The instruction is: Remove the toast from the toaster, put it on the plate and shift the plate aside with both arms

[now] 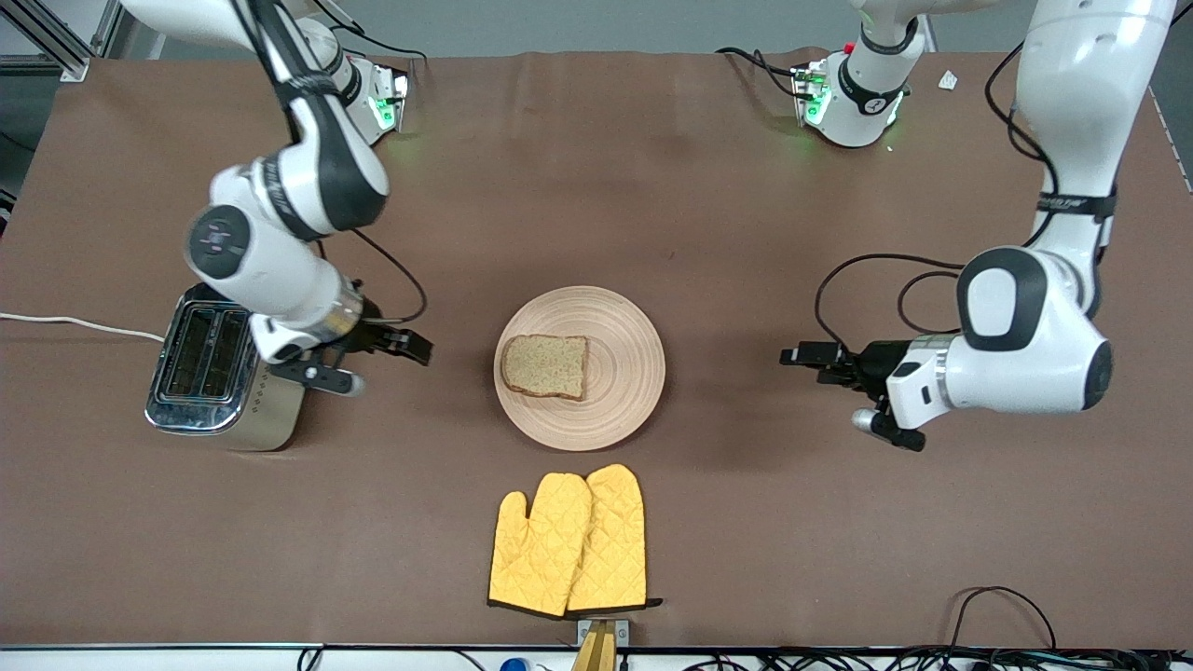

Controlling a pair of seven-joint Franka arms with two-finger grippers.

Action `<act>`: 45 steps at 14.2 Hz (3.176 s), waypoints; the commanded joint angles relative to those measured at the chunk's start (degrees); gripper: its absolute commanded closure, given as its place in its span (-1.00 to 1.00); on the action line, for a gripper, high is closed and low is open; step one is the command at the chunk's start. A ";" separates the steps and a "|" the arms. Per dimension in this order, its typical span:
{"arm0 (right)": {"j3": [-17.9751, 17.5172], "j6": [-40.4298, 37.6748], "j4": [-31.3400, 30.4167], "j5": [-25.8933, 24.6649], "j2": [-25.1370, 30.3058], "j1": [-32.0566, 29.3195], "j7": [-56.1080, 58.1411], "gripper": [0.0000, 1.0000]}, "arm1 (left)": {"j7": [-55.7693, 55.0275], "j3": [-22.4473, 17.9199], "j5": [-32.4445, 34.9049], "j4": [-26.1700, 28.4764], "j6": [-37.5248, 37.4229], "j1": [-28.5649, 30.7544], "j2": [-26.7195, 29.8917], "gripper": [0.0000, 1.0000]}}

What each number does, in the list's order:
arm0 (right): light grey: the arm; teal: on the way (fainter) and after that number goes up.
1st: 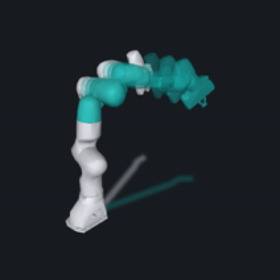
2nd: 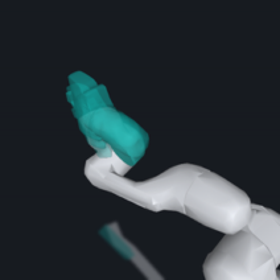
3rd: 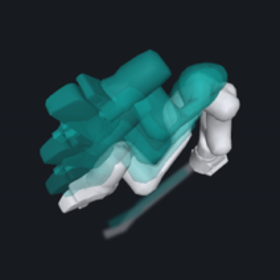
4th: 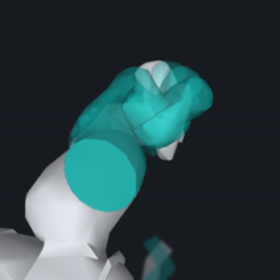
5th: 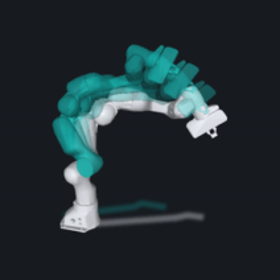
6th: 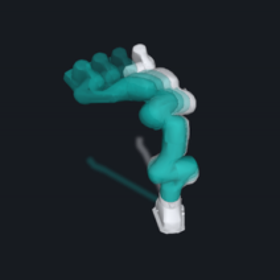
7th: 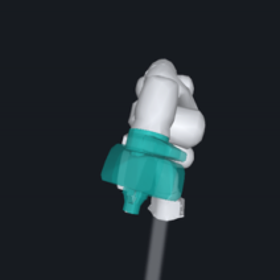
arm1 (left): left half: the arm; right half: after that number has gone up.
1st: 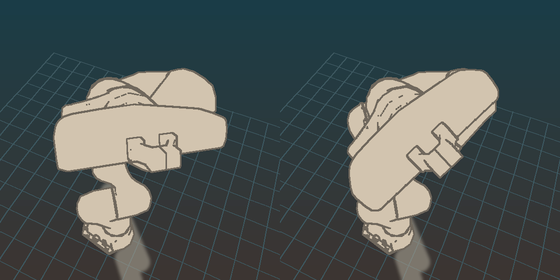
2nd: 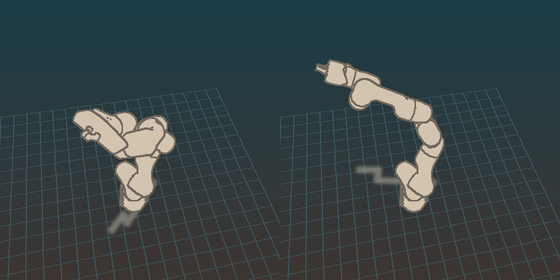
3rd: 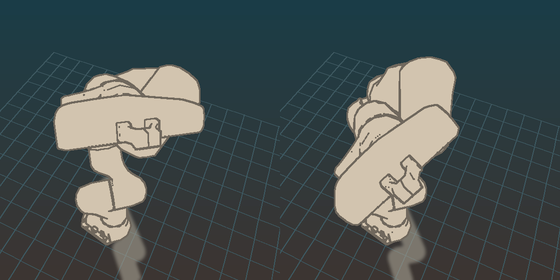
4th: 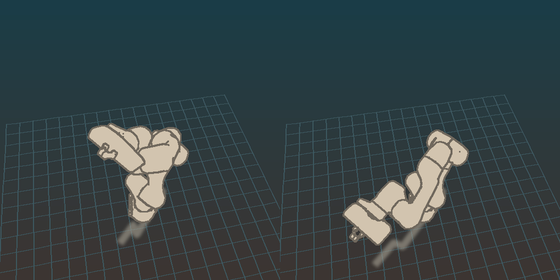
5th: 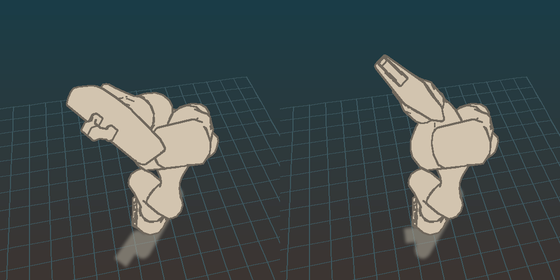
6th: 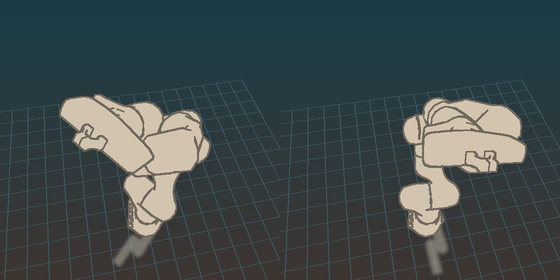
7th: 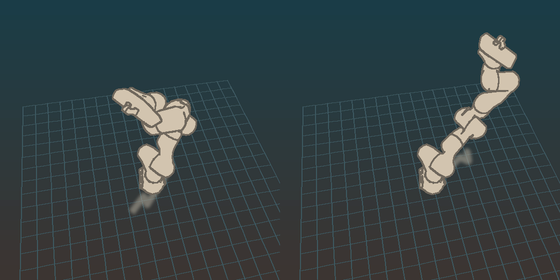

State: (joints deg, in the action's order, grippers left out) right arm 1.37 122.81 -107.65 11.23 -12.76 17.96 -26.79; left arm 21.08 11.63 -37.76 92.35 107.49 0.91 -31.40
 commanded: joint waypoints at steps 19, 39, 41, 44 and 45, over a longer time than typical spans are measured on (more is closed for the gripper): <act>-1.02 -22.61 1.90 -12.81 26.03 -18.22 22.92 -1.00 | 22.86 2.87 -33.87 3.54 14.95 -8.82 -16.23 -0.42; 1.52 -35.71 6.58 -13.25 26.21 -19.54 29.34 -1.00 | 22.69 2.88 -34.04 3.36 14.60 -9.70 -18.00 1.00; 2.58 -36.33 6.49 -13.25 26.29 -19.54 30.56 -1.00 | 22.95 2.88 -33.87 3.62 13.02 -8.38 -17.04 1.00; 3.28 -36.24 6.49 -13.25 26.29 -19.54 31.88 -1.00 | 22.95 2.79 -33.17 3.62 3.81 -3.12 -14.58 1.00; 3.28 -36.24 6.58 -13.25 26.29 -19.54 31.89 -1.00 | 23.04 2.53 -32.82 3.97 1.09 -1.45 -13.44 1.00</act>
State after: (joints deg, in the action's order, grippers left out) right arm 5.11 87.15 -101.27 -1.33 12.96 -0.89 4.11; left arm 42.99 13.96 -70.26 94.85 114.97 -4.57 -48.67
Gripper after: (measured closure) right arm 0.000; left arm 0.903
